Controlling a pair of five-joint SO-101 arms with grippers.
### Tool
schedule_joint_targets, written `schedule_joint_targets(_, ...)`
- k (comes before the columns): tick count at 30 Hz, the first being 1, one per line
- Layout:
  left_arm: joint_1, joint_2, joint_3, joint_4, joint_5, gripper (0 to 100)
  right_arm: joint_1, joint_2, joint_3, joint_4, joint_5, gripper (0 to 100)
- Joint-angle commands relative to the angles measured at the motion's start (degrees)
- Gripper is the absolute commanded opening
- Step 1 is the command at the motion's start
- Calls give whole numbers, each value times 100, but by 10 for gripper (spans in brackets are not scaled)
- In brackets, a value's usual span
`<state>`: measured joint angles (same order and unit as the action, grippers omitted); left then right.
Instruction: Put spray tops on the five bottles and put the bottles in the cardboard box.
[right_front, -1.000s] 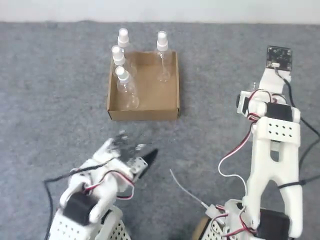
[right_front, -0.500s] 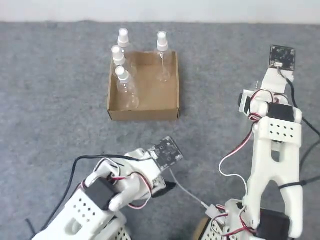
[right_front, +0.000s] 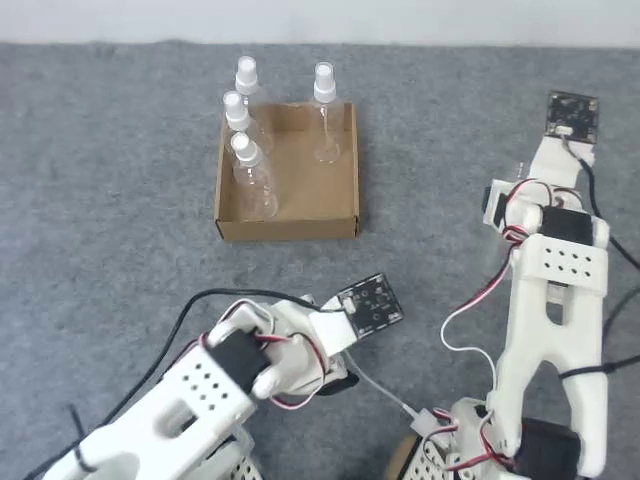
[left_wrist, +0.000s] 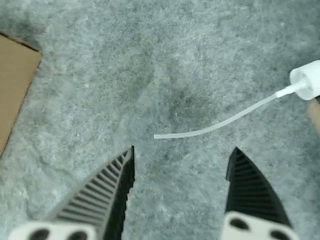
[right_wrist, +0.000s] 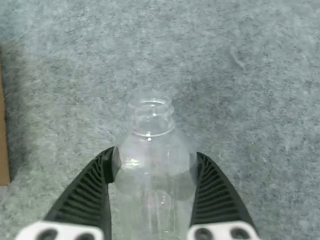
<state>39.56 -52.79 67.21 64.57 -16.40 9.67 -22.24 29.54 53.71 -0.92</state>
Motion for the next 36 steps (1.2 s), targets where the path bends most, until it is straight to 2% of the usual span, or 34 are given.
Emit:
schedule_joint_targets(1, 44, 501, -338, -325, -378, 280, 84, -356, -53, -127, -53, 9)
schedule_joint_targets(13, 431, 1732, -470, -1055, -466, 279, 84, -356, -62, -127, -53, 9)
schedule_joint_targets(20, 440, 2602, -892, -1046, -633, 277, 84, -356, -62, -127, -53, 9)
schedule_joint_targets(23, 440, 2813, -954, -1046, -800, 243, 84, -356, -62, -127, -53, 9)
schedule_joint_targets(32, 431, 3121, -1437, -563, -888, 216, 84, -356, -70, -127, -53, 9)
schedule_joint_targets(36, 440, 3244, -1446, -598, -905, 159, 84, -356, -70, -127, -53, 9)
